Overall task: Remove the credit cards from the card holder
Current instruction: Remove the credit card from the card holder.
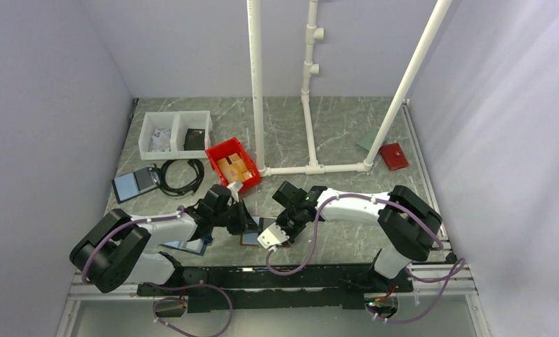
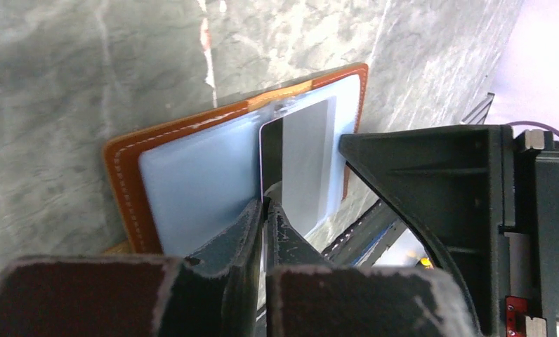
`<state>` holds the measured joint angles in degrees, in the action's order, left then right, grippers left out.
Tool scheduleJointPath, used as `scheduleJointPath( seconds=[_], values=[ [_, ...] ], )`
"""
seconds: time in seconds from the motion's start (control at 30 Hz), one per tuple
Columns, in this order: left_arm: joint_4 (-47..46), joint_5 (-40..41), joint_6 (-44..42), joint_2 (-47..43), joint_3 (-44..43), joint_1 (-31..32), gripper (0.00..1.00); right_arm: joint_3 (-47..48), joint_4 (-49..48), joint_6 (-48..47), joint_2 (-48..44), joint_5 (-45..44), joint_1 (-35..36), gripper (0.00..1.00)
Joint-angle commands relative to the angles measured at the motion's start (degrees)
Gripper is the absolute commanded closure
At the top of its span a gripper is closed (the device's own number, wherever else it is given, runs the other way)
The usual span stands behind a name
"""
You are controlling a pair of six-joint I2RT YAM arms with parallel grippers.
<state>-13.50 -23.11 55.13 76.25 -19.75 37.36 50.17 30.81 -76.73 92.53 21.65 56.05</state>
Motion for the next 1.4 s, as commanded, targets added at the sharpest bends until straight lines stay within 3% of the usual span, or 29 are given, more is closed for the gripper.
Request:
scheduleJointPath(
  seconds=[0.0, 0.3, 0.47, 0.67, 1.0, 1.37],
  values=[
    [4.51, 2.92, -1.09, -2.20, -0.93, -0.82, 0.89, -4.27, 8.22, 0.43, 5.07, -2.04, 0.33, 0.75],
    [4.72, 3.35, -0.82, -3.68, -0.03, -1.05, 1.00, -4.13, 8.28, 0.62, 5.33, -2.31, 0.46, 0.75],
    [8.95, 5.88, -1.73, -8.51, -0.13, -1.24, 1.00, -3.75, 8.56, 0.77, 5.20, -1.93, 0.46, 0.75],
    [14.19, 8.76, -2.47, -16.22, 0.08, -1.33, 1.00, -3.35, 9.10, 1.33, 3.34, -0.42, -0.36, 0.66],
    [19.77, 11.51, -5.40, -25.33, -1.64, -1.42, 1.00, -2.28, 12.75, 0.43, -6.66, 9.66, -9.83, 0.54],
    [12.27, 5.83, -6.40, -20.92, -3.44, -1.42, 1.00, -0.11, 15.27, 1.55, -9.23, 19.89, -13.68, 0.48]
  ],
)
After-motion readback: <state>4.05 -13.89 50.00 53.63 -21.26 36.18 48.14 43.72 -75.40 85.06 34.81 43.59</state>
